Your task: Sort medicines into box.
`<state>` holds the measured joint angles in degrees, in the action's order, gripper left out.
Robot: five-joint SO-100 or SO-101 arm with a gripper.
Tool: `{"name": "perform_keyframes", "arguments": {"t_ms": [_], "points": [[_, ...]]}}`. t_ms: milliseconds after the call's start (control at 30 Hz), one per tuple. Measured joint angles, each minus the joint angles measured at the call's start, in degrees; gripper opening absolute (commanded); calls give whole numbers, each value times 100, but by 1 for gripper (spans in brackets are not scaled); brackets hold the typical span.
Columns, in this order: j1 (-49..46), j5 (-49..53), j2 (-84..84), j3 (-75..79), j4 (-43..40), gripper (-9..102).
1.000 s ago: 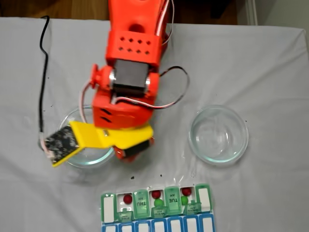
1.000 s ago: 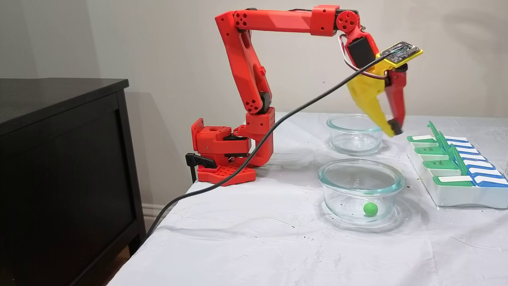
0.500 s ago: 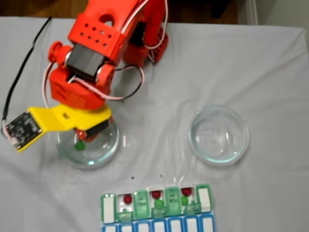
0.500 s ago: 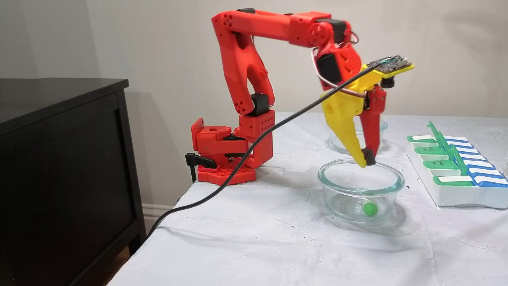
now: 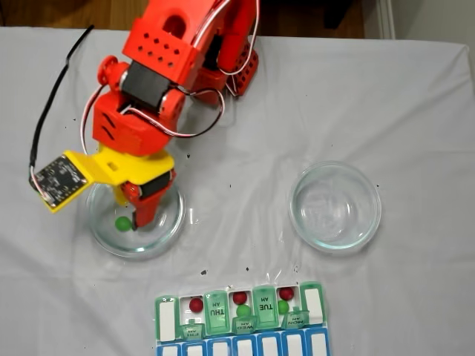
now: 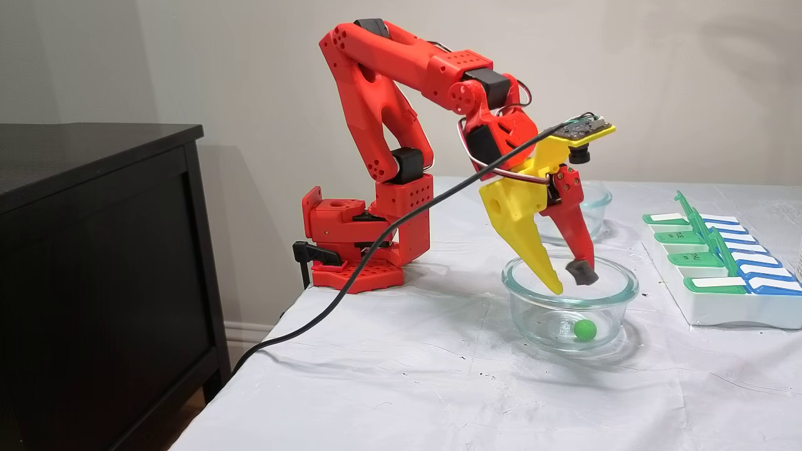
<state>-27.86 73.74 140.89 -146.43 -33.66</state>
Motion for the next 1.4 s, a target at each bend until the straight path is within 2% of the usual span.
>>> {"name": "perform_keyframes", "arguments": {"t_ms": [233,1400], "points": [[9,229,-325,-211,624,16],[-70,747,-1793,-220,2224,14]]}}
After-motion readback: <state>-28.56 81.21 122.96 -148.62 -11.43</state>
